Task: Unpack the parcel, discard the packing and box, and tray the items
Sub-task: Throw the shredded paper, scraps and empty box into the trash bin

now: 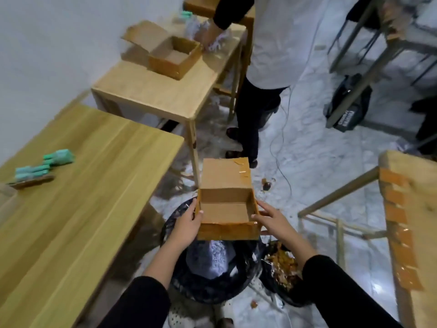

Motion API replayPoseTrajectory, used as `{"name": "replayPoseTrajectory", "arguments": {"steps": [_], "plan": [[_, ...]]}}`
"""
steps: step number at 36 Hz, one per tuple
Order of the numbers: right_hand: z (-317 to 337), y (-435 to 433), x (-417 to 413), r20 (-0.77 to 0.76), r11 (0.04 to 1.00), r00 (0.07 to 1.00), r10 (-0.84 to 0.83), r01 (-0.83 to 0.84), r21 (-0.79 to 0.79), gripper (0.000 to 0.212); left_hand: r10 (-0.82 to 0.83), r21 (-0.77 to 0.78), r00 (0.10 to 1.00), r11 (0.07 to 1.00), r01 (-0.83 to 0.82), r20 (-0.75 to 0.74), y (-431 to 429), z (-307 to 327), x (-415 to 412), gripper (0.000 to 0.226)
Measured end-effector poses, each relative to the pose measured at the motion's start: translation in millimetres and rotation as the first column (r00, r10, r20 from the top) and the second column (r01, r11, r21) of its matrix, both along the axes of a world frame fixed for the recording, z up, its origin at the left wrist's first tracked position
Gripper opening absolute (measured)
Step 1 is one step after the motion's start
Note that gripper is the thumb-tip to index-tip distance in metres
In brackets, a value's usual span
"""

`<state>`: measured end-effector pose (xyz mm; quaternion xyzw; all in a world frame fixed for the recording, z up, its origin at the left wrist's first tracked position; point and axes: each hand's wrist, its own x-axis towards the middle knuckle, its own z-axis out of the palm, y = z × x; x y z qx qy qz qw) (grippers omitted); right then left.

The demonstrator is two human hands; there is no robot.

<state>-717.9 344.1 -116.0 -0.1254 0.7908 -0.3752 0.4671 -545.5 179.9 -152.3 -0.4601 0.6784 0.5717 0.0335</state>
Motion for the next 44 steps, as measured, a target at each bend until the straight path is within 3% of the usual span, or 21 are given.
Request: {"name": "replayPoseTrajectory", "arguments": {"steps": [5,10,13,15,19,27,32,37,41,44], "plan": [[-69,21,19,0.174,0.991,0.984,-0.027,0.004,0.133,0.053,-0.062,0.145,0.980,0.989,0.035,0.187,17,-71,20,0.060],[-129,28,47,0.273,0.969,0.956,-0.104,0.036,0.244,0.045,-0.129,0.178,0.914,0.982,0.063,0.385,32,-119,41,0.058],[-152,26,60,0.255,0.960,0.957,-0.136,0.064,0.274,0.038,-0.083,0.228,0.900,0.974,-0.018,0.427,35,-145,50,0.068],[-162,24,64,0.176,0.956,0.982,-0.073,0.018,0.293,0.036,-0.069,0.237,0.897,0.971,-0.041,0.437,38,-157,51,0.074],[-173,22,64,0.111,0.947,0.992,0.063,-0.095,0.307,0.027,-0.094,0.174,0.882,0.985,0.014,0.462,43,-159,43,0.059],[-157,1,53,0.092,0.939,0.984,0.150,-0.171,0.299,0.016,-0.128,0.089,0.892,0.991,0.099,0.434,32,-126,28,0.048],[-125,-21,42,0.052,0.935,0.979,0.195,-0.202,0.293,0.037,-0.142,0.028,0.922,0.990,0.141,0.359,13,-91,15,0.047],[-75,-62,34,-0.075,0.935,0.957,0.281,-0.255,0.248,0.037,-0.203,-0.006,0.937,0.977,0.213,0.286,-21,-39,2,0.058],[-34,-100,41,-0.196,0.943,0.933,0.303,-0.264,0.204,0.019,-0.200,-0.076,0.954,0.972,0.221,0.223,-47,3,4,0.046],[-6,-132,52,-0.267,0.947,0.910,0.318,-0.292,0.133,0.027,-0.155,-0.130,0.974,0.976,0.177,0.165,-70,36,15,0.045]]}}
